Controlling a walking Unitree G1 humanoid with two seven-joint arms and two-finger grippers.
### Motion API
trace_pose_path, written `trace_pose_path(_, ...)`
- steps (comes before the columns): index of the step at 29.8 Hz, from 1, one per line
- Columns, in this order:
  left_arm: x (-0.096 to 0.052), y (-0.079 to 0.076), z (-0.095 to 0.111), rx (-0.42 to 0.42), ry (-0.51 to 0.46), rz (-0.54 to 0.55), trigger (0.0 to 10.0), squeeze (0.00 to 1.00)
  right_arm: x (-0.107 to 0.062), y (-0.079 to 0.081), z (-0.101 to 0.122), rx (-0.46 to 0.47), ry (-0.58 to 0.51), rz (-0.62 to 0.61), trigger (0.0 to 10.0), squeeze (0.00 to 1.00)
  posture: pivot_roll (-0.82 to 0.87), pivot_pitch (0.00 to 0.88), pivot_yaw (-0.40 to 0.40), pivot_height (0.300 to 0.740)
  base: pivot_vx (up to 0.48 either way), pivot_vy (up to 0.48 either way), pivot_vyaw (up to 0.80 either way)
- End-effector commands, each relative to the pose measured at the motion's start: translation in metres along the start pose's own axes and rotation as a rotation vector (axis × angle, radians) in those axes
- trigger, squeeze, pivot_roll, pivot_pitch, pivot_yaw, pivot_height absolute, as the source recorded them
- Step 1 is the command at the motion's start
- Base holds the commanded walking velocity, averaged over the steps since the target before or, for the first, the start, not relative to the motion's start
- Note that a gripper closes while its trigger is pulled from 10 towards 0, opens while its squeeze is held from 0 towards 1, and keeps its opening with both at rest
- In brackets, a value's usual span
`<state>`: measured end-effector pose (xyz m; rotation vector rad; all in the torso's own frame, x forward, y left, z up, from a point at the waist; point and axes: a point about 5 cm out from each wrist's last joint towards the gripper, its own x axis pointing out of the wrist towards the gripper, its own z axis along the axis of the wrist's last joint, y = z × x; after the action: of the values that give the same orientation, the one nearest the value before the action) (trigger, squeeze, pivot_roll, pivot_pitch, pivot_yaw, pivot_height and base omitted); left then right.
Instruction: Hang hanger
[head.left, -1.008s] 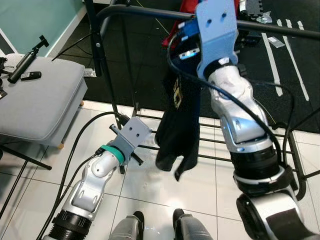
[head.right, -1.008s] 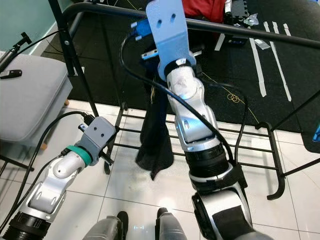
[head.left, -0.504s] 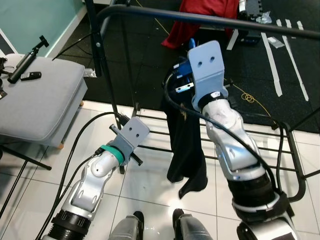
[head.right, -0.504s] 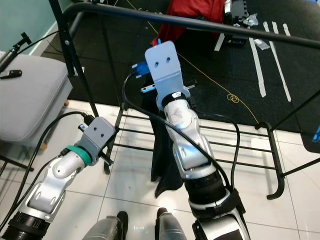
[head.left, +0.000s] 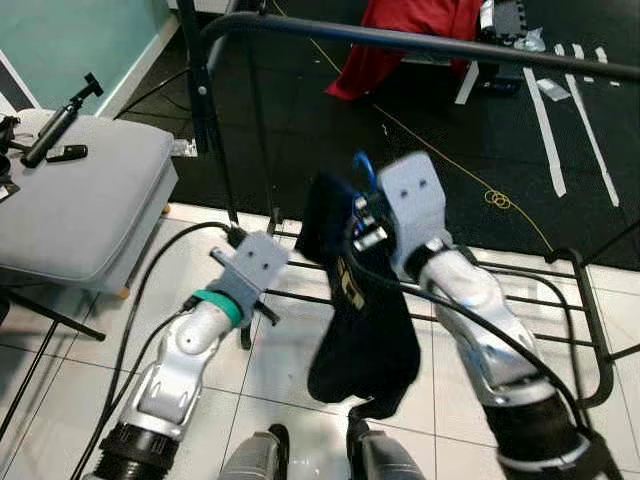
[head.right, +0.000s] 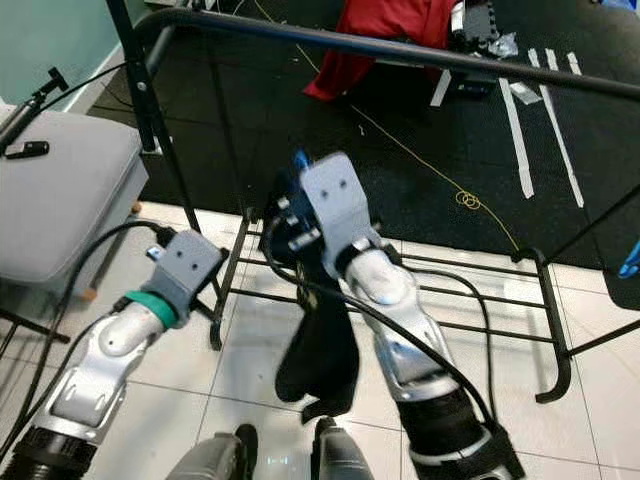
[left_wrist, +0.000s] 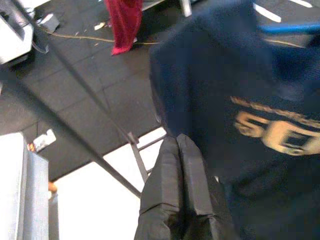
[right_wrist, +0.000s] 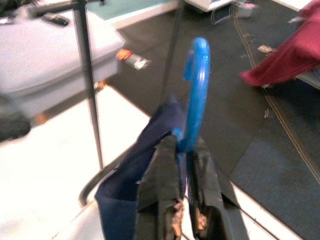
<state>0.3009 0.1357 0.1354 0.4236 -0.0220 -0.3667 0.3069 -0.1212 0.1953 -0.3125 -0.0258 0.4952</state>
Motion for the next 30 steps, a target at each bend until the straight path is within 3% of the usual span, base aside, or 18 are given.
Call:
trace_pose_path(1,-0.007,0.008,-0.014,-0.01,0.047,0.025,10.0,0.0,-0.011,-0.009,0.009,0.01,-0.082,0.054,0.0,0.0,-0.02,0.119,0.053,0.74,0.0,0.0,0.0)
trace_pose_path(5,-0.014,0.035,-0.024,0.014,0.085,0.069,10.0,0.0,-0.029,-0.028,0.017,0.05,-0.186,0.179,0.0,0.0,-0.02,0.122,0.057,0.74,0.0,0.0,0.0)
trace_pose_path(8,-0.016,0.041,-0.024,0.02,0.085,0.077,10.0,0.0,-0.033,-0.031,0.02,0.069,-0.21,0.221,0.0,0.0,-0.02,0.124,0.051,0.74,0.0,0.0,0.0)
trace_pose_path(9,-0.018,0.045,-0.024,0.005,0.08,0.084,10.0,0.0,-0.038,-0.031,0.022,0.092,-0.221,0.287,0.0,0.0,-0.01,0.122,0.046,0.74,0.0,0.0,0.0)
trace_pose_path(11,-0.02,0.046,-0.023,-0.011,0.078,0.08,10.0,0.0,-0.041,-0.031,0.025,0.131,-0.228,0.35,0.0,0.0,-0.01,0.124,0.044,0.74,0.0,0.0,0.0)
trace_pose_path(15,-0.028,0.043,-0.028,-0.059,0.094,0.039,10.0,0.0,-0.056,-0.028,0.031,0.221,-0.22,0.588,0.0,0.0,-0.01,0.125,0.042,0.74,0.0,0.0,0.0)
trace_pose_path(20,-0.026,0.038,-0.027,-0.062,0.079,0.041,10.0,0.0,-0.063,-0.022,0.035,0.244,-0.213,0.708,0.0,0.0,-0.01,0.124,0.038,0.74,0.0,0.0,0.0)
trace_pose_path(21,-0.024,0.037,-0.026,-0.088,0.066,0.041,10.0,1.0,-0.063,-0.021,0.036,0.234,-0.216,0.712,0.0,0.0,-0.01,0.123,0.043,0.74,0.0,0.0,0.0)
trace_pose_path(30,-0.019,0.031,-0.017,-0.123,0.04,0.018,10.0,1.0,-0.063,-0.025,0.044,0.19,-0.215,0.752,0.0,0.0,-0.01,0.129,0.041,0.74,0.0,0.0,0.0)
